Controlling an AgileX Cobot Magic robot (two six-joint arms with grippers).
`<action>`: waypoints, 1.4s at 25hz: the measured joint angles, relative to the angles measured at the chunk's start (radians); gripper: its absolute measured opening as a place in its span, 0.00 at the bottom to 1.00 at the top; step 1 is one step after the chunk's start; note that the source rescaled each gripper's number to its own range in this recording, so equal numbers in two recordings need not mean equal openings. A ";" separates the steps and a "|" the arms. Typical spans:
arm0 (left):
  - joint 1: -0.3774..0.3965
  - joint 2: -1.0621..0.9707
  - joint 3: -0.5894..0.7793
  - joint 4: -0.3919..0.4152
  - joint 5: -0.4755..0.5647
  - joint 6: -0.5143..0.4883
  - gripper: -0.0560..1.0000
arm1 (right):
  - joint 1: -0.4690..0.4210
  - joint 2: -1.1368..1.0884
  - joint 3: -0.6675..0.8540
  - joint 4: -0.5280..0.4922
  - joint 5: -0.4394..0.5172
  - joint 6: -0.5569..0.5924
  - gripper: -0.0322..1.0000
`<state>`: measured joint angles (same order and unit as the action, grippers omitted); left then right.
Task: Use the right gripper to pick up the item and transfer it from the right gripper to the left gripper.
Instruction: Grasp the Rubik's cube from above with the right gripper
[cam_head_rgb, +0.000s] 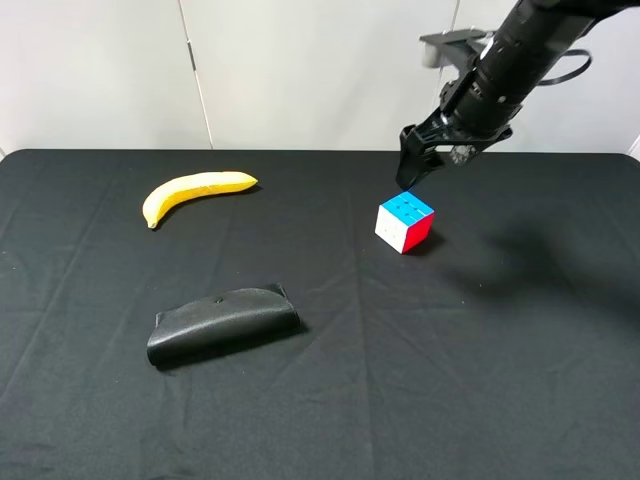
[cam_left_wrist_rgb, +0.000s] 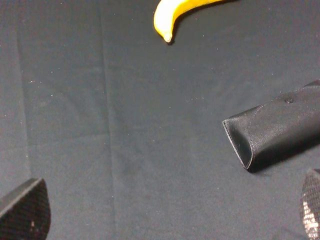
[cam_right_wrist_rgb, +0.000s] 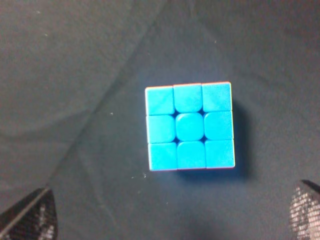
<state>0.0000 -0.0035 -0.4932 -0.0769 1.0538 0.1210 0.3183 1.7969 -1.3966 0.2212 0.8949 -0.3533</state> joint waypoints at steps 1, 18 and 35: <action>0.000 0.000 0.000 0.000 0.000 0.000 1.00 | 0.000 0.015 -0.003 -0.002 -0.001 0.010 1.00; 0.000 0.000 0.000 0.000 0.000 0.000 1.00 | 0.000 0.176 -0.005 -0.049 -0.080 0.057 1.00; 0.000 0.000 0.000 0.000 0.000 0.000 1.00 | 0.000 0.233 -0.006 -0.017 -0.151 0.038 1.00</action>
<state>0.0000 -0.0035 -0.4932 -0.0769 1.0538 0.1210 0.3183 2.0299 -1.4029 0.2043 0.7439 -0.3154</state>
